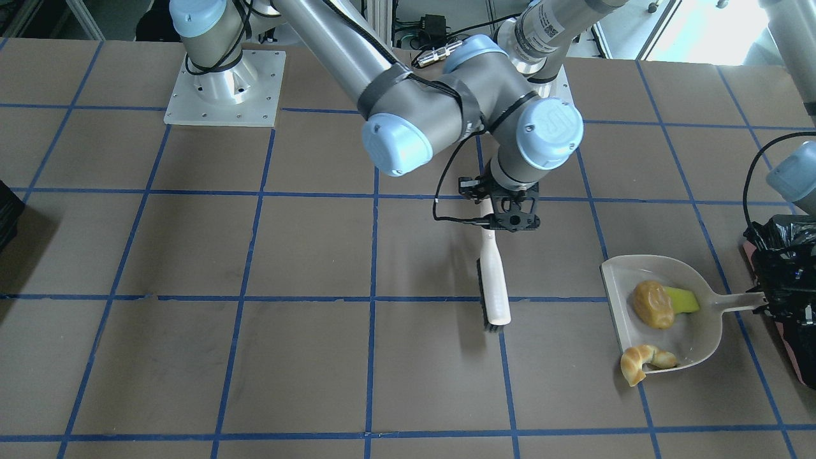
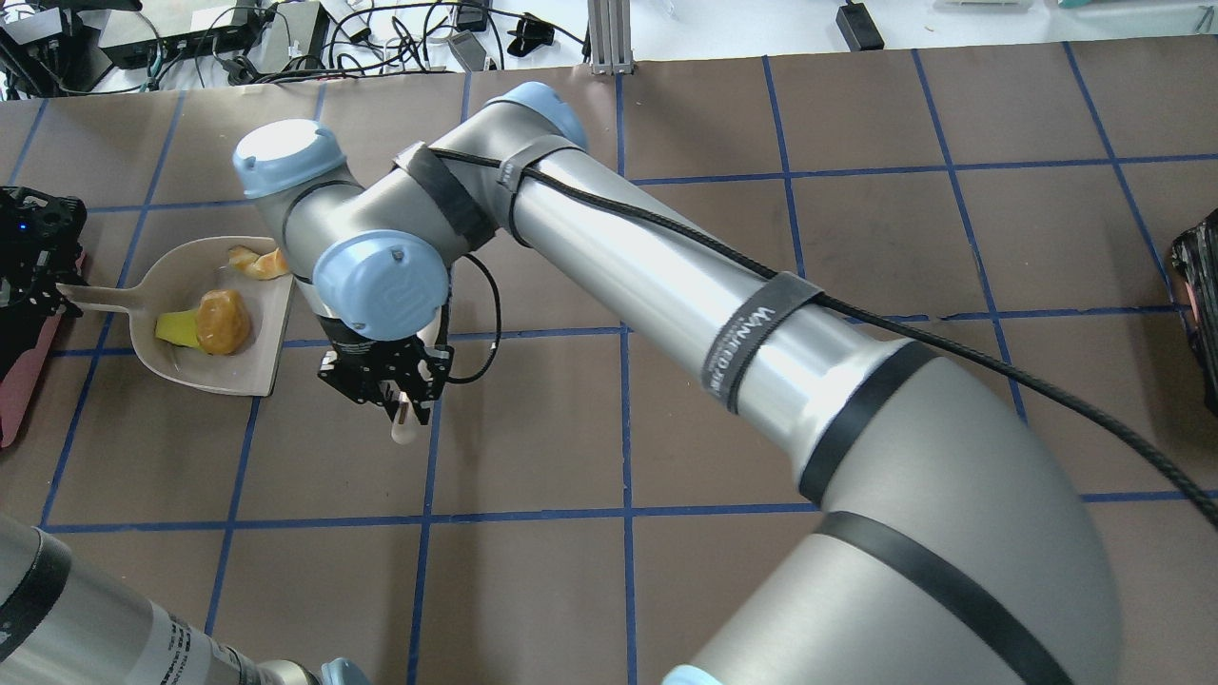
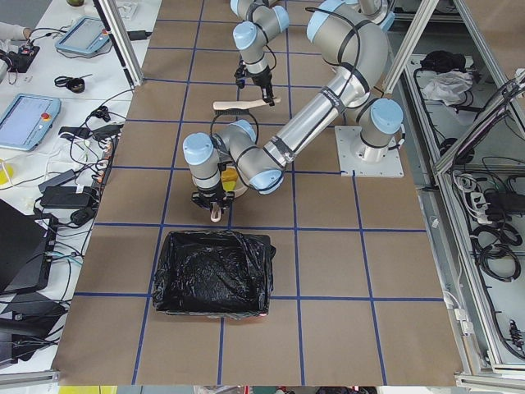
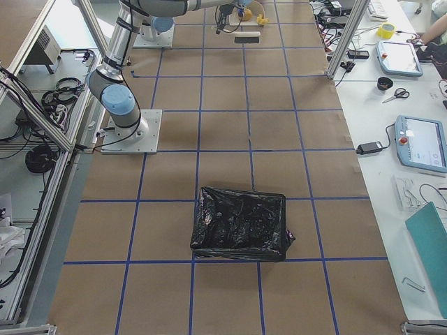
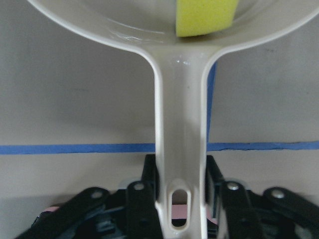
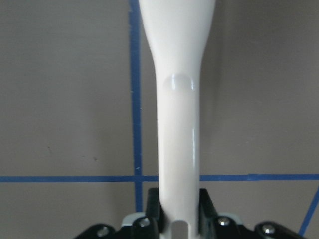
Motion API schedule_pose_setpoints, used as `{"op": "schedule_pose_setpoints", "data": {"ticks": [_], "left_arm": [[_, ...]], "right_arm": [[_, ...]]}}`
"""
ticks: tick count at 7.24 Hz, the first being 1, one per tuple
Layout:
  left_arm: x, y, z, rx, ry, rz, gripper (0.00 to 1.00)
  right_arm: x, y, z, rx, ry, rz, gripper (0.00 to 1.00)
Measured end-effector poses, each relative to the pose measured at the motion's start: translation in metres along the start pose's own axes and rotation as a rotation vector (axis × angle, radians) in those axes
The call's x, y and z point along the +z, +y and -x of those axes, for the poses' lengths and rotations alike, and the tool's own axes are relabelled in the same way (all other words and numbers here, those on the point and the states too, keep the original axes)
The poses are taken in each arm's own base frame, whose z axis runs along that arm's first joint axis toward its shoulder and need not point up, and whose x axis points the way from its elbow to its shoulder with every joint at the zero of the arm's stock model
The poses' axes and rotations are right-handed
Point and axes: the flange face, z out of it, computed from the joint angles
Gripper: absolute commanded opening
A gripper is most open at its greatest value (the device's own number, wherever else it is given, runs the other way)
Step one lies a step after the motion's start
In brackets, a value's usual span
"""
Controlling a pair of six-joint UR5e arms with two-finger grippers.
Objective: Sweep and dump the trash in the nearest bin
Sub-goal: 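Lift the dustpan with the left gripper and tip it over the black bin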
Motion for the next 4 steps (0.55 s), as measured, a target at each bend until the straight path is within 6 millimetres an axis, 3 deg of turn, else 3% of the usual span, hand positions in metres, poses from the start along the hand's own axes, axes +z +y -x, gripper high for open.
{"op": "schedule_pose_setpoints", "data": {"ticks": [2, 4], "left_arm": [[-0.019, 0.005, -0.001, -0.009, -0.017, -0.034, 0.00], [-0.055, 0.021, -0.002, -0.019, 0.009, -0.117, 0.00]], "right_arm": [[0.006, 0.030, -0.085, -0.010, -0.007, -0.021, 0.00], [0.028, 0.054, -0.138, -0.011, 0.011, -0.019, 0.00]]}}
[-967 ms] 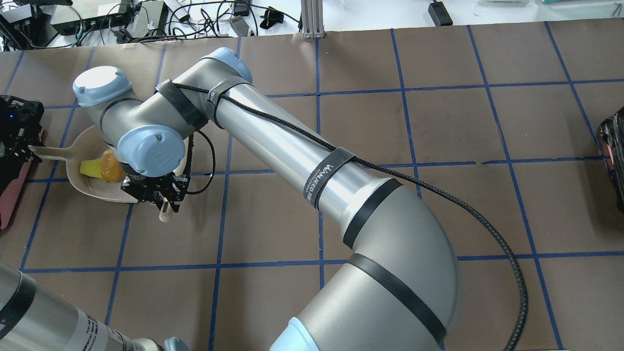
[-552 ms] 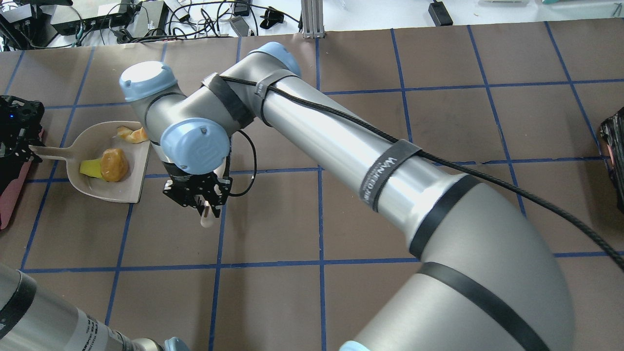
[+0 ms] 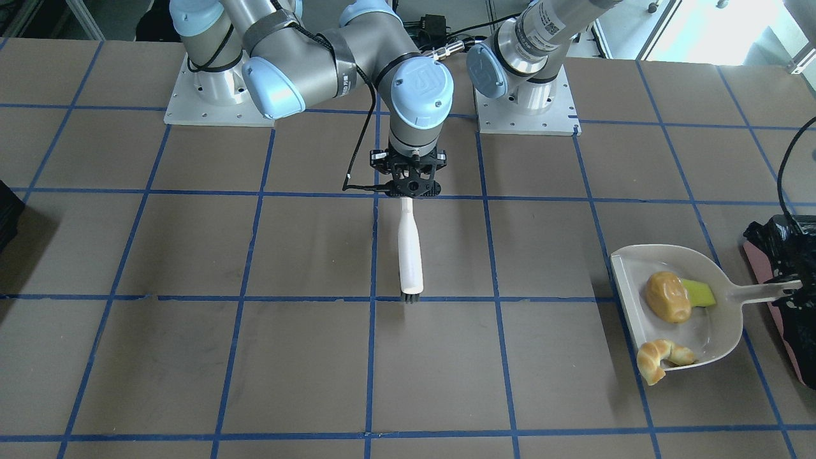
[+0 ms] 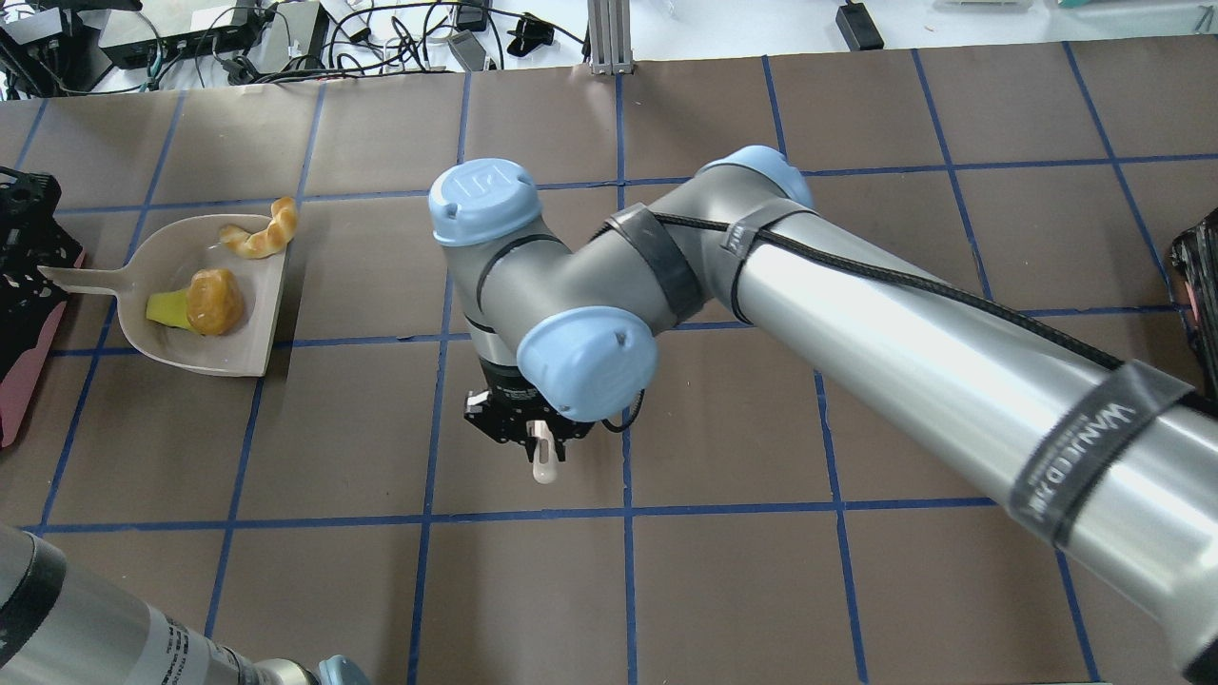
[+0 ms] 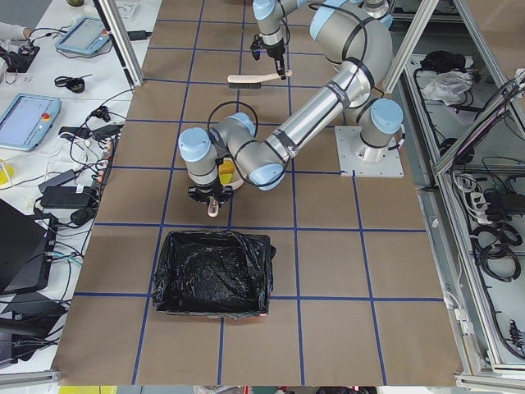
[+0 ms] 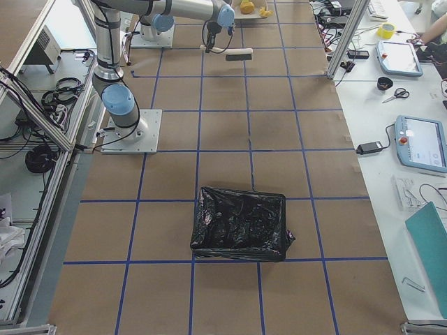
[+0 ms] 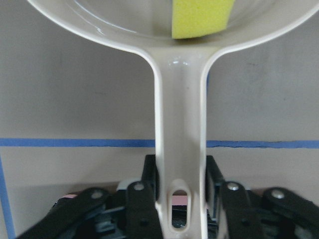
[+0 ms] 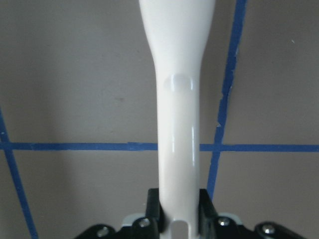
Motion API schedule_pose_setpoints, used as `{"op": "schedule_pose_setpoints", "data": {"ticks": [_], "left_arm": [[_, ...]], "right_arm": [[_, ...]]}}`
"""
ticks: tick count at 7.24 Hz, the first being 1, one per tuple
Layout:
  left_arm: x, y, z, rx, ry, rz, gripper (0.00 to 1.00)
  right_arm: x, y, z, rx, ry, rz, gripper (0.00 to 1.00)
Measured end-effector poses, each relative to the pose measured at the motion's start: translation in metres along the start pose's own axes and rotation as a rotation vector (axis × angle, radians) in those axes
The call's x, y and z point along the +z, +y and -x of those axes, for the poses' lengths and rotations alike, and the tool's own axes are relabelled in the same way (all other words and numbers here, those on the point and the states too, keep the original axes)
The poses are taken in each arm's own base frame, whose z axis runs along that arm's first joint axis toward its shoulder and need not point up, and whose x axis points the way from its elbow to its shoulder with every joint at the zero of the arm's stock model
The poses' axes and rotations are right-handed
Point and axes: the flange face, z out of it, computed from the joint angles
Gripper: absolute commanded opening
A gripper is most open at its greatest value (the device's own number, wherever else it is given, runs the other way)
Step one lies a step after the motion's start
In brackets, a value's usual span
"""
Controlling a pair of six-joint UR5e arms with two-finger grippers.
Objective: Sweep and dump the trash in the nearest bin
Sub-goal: 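Lift the dustpan with the left gripper and tip it over the black bin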
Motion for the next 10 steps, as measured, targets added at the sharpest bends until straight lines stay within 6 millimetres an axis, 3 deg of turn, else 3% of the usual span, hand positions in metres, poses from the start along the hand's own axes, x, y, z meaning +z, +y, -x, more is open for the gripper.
{"op": "schedule_pose_setpoints", "data": {"ticks": [3, 5, 6, 10], "left_arm": [[-0.054, 0.046, -0.013, -0.037, -0.006, -0.072, 0.00], [-0.103, 0.092, -0.018, -0.063, -0.024, -0.077, 0.00], [-0.117, 0.118, -0.024, -0.084, -0.028, -0.082, 0.00], [-0.128, 0.237, -0.061, -0.174, -0.091, -0.050, 0.00]], "right_arm": [[0.020, 0.015, -0.024, 0.087, 0.005, 0.020, 0.00], [0.029, 0.021, -0.030, 0.101, -0.001, 0.023, 0.00], [0.036, 0.026, -0.034, 0.101, -0.007, 0.017, 0.00], [0.055, 0.044, -0.043, 0.118, -0.026, 0.020, 0.00]]}}
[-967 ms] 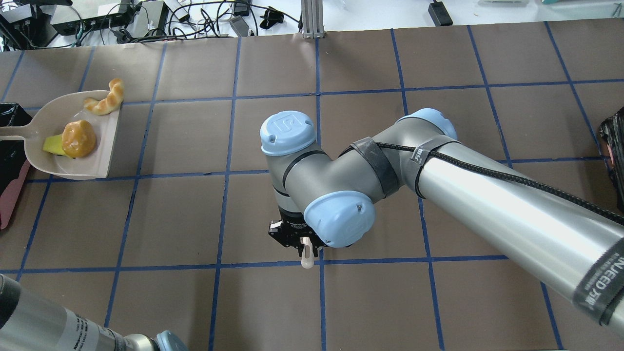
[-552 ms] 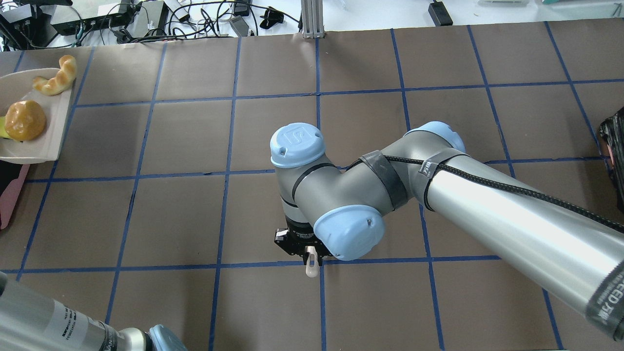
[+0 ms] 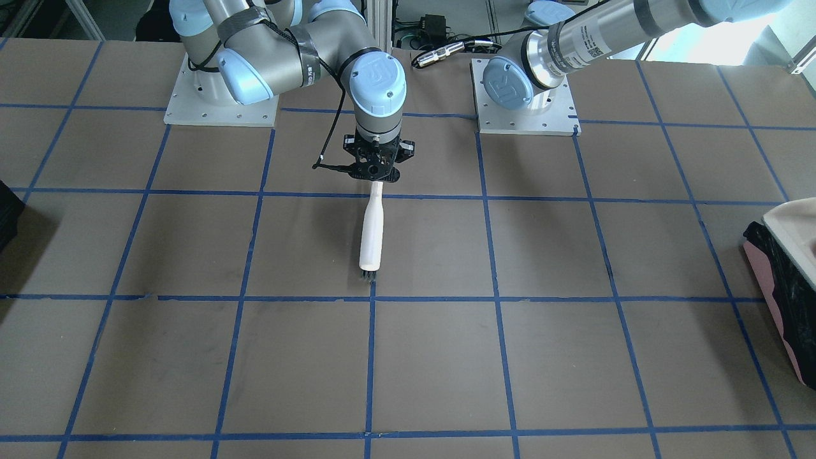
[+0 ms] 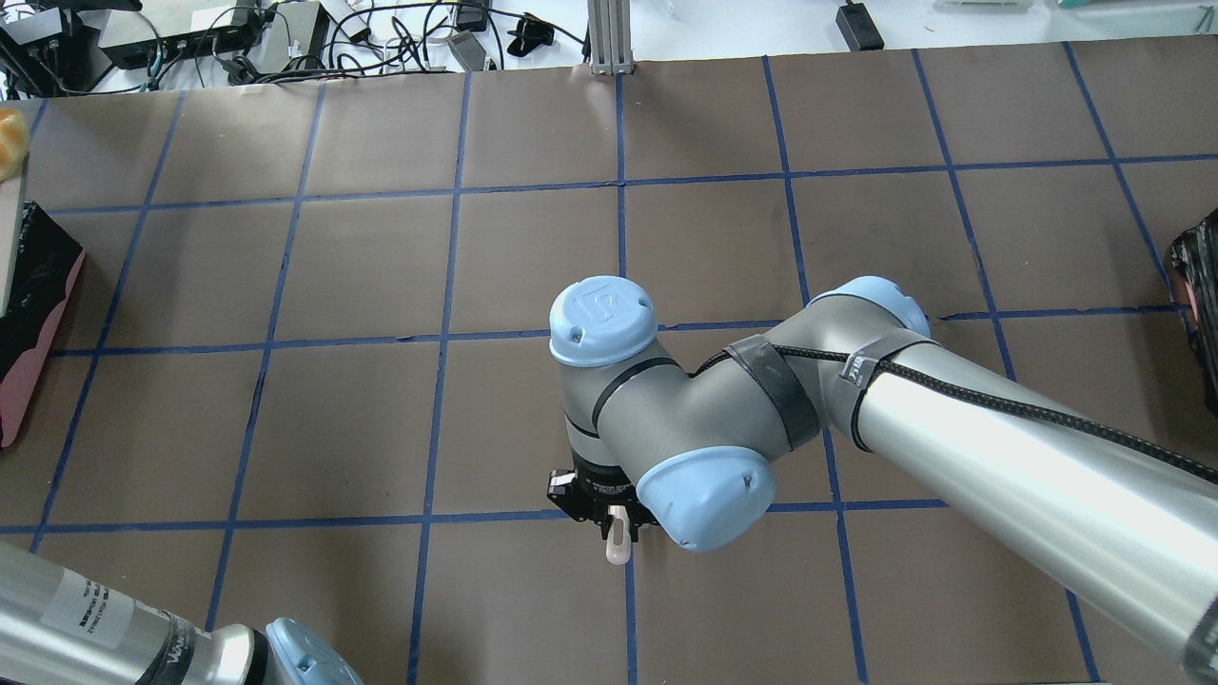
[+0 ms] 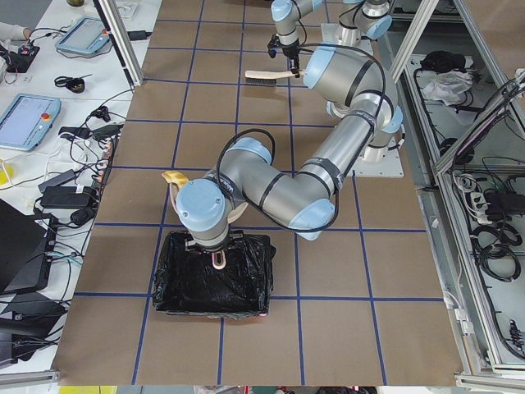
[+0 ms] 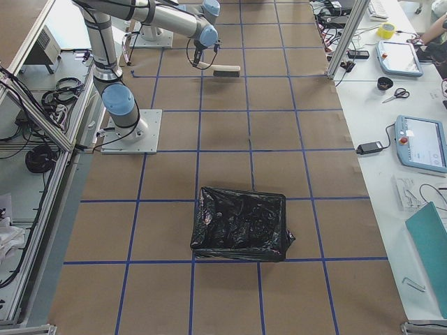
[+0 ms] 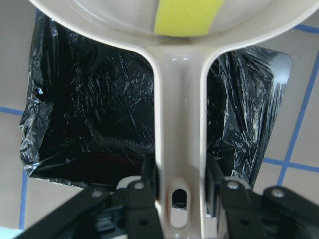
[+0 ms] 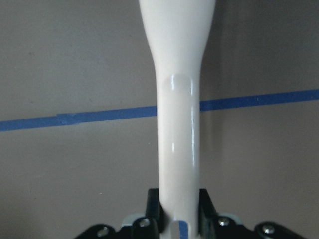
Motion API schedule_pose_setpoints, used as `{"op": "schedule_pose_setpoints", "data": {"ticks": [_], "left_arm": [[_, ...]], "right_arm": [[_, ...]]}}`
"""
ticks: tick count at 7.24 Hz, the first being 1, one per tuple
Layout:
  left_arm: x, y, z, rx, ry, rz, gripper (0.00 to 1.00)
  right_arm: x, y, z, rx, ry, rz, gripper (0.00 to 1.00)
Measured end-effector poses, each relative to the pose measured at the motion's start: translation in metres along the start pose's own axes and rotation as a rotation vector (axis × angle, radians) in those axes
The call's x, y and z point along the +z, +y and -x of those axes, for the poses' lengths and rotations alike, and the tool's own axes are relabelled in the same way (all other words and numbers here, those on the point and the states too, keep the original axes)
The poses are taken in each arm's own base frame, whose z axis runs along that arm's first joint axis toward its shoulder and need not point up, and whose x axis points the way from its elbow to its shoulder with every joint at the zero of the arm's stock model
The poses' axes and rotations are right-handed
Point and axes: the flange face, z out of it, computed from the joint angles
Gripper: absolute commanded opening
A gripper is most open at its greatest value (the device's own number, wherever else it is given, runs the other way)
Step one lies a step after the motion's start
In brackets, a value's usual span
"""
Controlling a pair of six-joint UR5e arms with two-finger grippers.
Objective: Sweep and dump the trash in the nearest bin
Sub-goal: 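Lift the dustpan with the left gripper and tip it over the black bin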
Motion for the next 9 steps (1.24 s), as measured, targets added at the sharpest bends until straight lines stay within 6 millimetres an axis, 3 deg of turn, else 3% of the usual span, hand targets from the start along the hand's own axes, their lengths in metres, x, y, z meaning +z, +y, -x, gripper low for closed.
{"op": "schedule_pose_setpoints", "data": {"ticks": [1, 2, 3, 4, 6, 8, 9], "left_arm": [[0.001, 0.027, -0.002, -0.017, -0.030, 0.030, 0.00], [0.004, 0.052, -0.003, -0.029, -0.066, 0.068, 0.00], [0.004, 0.071, -0.003, -0.037, -0.104, 0.110, 0.00], [0.002, 0.085, -0.002, -0.040, -0.141, 0.150, 0.00], [-0.012, 0.101, -0.001, -0.041, -0.219, 0.231, 0.00], [-0.034, 0.102, 0.000, -0.034, -0.287, 0.312, 0.00], [-0.038, 0.101, 0.000, -0.020, -0.307, 0.340, 0.00]], "right_arm": [[0.003, 0.002, -0.001, 0.005, -0.005, 0.009, 0.09], [0.004, 0.003, 0.000, 0.006, -0.011, 0.015, 0.54], [0.004, 0.002, 0.000, 0.005, -0.017, 0.011, 0.68], [0.004, 0.001, 0.001, 0.003, -0.024, 0.002, 0.75], [0.004, -0.001, 0.002, 0.000, -0.030, -0.010, 0.78], [-0.002, -0.003, 0.003, -0.003, -0.035, -0.030, 0.83], [-0.015, -0.007, 0.005, -0.012, -0.045, -0.062, 0.89]]}}
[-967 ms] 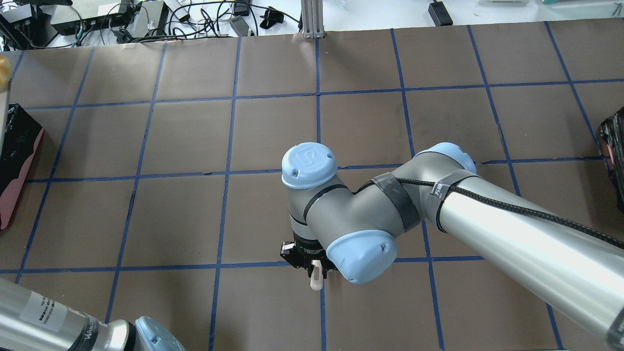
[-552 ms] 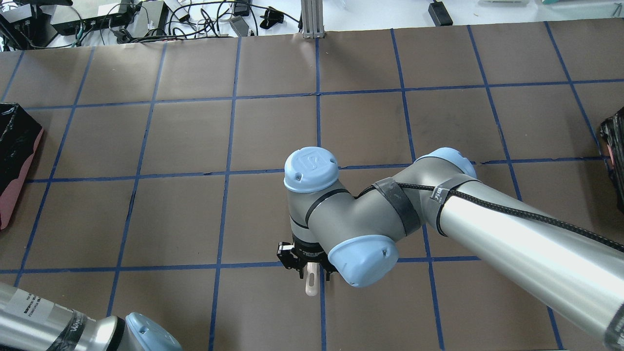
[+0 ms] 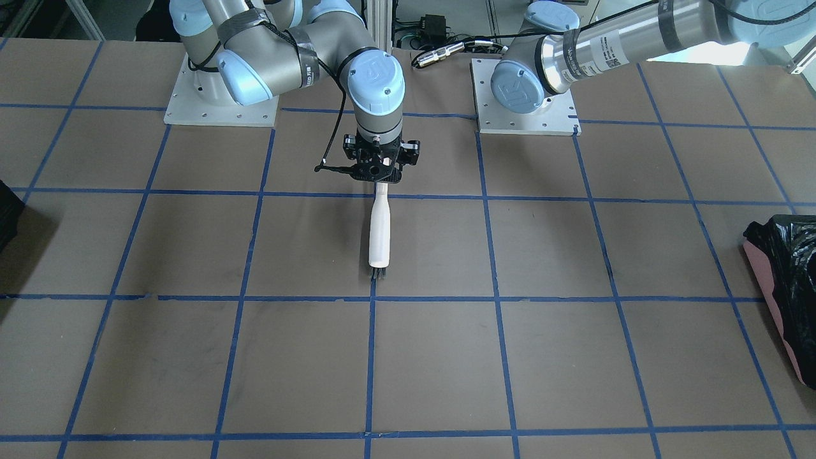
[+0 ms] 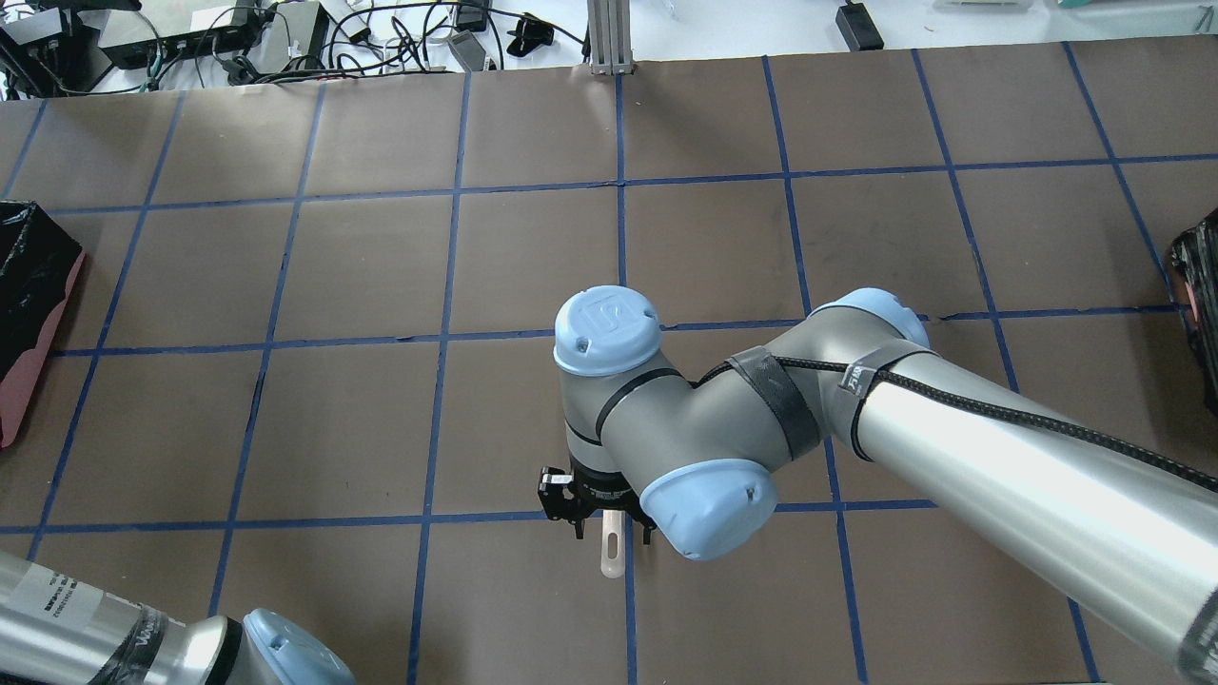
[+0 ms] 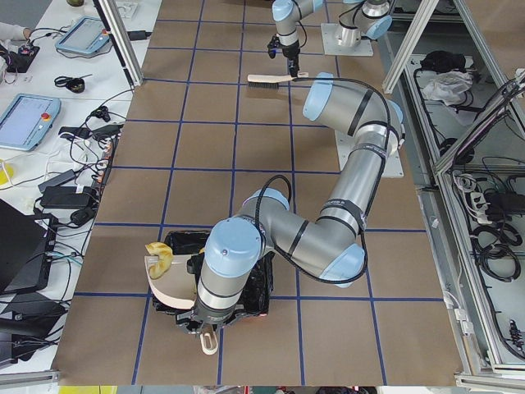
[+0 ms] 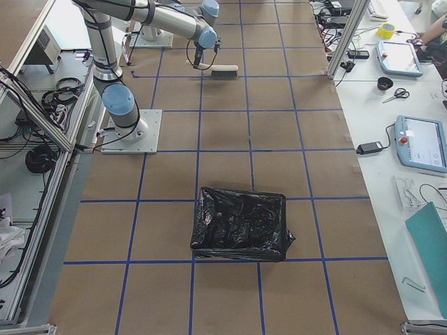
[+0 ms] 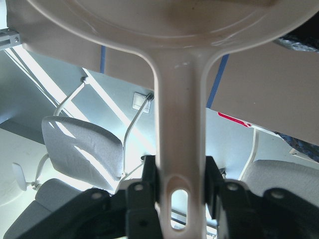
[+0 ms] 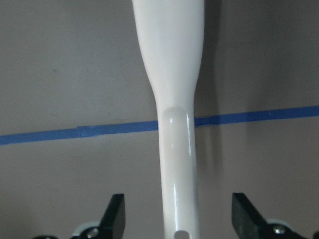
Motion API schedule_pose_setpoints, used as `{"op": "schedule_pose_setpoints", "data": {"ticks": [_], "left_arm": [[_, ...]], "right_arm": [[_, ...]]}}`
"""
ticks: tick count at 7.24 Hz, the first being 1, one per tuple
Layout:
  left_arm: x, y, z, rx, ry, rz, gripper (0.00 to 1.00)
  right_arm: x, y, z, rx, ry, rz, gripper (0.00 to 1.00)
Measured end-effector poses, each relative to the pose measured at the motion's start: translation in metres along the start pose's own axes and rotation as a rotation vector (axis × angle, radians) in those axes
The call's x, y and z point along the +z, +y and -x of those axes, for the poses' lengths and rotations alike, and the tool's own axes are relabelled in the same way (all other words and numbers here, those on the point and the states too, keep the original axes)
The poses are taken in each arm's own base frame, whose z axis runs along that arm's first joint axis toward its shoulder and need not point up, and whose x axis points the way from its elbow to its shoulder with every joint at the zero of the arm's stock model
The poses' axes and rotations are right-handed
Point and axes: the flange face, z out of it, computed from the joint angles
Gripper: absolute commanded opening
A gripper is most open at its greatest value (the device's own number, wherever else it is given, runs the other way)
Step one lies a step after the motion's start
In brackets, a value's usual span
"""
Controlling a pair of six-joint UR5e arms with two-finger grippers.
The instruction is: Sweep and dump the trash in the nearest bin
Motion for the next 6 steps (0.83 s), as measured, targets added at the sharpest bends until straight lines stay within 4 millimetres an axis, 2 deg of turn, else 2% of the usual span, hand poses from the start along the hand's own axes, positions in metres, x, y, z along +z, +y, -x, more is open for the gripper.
{"op": "schedule_pose_setpoints", "data": {"ticks": [1, 2, 3, 4, 5, 6], "left_arm": [[0.003, 0.000, 0.000, 0.028, -0.030, 0.034, 0.00], [0.008, -0.001, -0.001, 0.051, -0.055, 0.070, 0.00], [0.006, -0.002, -0.002, 0.063, -0.063, 0.104, 0.00], [0.001, -0.004, -0.001, 0.080, -0.058, 0.149, 0.00], [-0.005, -0.010, 0.004, 0.113, -0.049, 0.202, 0.00], [-0.007, -0.017, 0.008, 0.142, -0.041, 0.245, 0.00]], "right_arm": [[-0.024, -0.008, 0.006, -0.014, -0.019, -0.050, 0.94], [-0.056, -0.016, 0.012, -0.024, -0.040, -0.099, 0.97], [-0.096, -0.016, 0.016, -0.026, -0.051, -0.125, 0.99], [-0.138, -0.008, 0.011, -0.019, -0.056, -0.141, 1.00], [-0.175, -0.002, -0.004, -0.013, -0.053, -0.154, 1.00], [-0.203, -0.006, -0.025, -0.027, -0.041, -0.156, 1.00]]}}
